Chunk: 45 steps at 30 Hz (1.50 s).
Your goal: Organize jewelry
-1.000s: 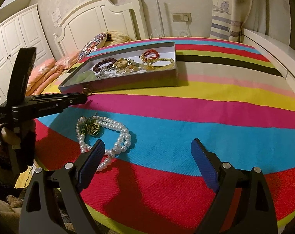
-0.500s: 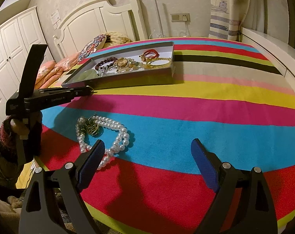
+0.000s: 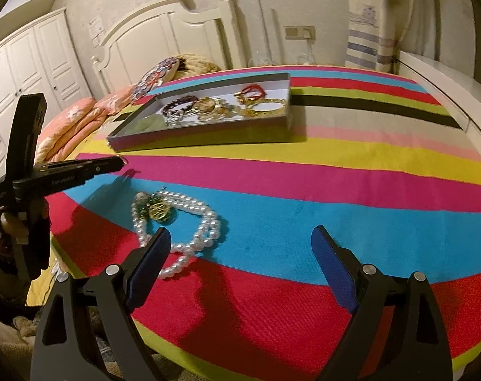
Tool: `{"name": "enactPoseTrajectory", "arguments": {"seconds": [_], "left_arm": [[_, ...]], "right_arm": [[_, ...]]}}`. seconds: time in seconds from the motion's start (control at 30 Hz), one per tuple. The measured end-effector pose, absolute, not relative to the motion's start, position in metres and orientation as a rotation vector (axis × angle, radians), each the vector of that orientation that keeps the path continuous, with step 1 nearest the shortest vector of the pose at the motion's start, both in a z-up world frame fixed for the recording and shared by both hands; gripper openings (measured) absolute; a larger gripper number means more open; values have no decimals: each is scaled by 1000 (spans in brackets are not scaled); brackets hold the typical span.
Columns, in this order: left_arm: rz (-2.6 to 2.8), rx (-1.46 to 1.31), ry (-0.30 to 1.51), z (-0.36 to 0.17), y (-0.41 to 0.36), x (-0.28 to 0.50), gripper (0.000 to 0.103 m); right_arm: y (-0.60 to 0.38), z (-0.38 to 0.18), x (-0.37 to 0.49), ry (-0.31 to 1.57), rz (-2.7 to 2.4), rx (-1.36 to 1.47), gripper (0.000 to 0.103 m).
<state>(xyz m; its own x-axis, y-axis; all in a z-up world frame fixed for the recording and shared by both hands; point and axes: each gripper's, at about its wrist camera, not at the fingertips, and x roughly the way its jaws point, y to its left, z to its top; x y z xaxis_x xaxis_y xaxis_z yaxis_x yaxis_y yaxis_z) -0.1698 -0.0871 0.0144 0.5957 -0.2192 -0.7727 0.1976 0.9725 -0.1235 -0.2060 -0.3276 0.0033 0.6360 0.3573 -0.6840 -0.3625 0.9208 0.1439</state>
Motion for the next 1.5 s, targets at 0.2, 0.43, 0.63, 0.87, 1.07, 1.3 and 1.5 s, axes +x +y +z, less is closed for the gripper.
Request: {"name": "enactPoseTrajectory", "arguments": {"seconds": [0.2, 0.43, 0.63, 0.87, 1.07, 1.3, 1.5], "left_arm": [[-214, 2, 914, 9, -82, -191, 9], [-220, -16, 904, 9, -76, -193, 26], [-211, -22, 882, 10, -74, -194, 56], [-239, 4, 877, 9, -83, -196, 58], [-238, 45, 875, 7, -96, -190, 59], [-230, 109, 859, 3, -105, -191, 58], [-228, 112, 850, 2, -105, -192, 56]], "right_arm": [[-312, 6, -201, 789, 423, -55, 67], [-281, -2, -191, 816, 383, -224, 42], [-278, -4, -193, 779, 403, -247, 27], [-283, -4, -199, 739, 381, -232, 10], [-289, -4, -196, 747, 385, -195, 10], [-291, -4, -194, 743, 384, -179, 10], [-289, -4, -196, 744, 387, -182, 10]]}}
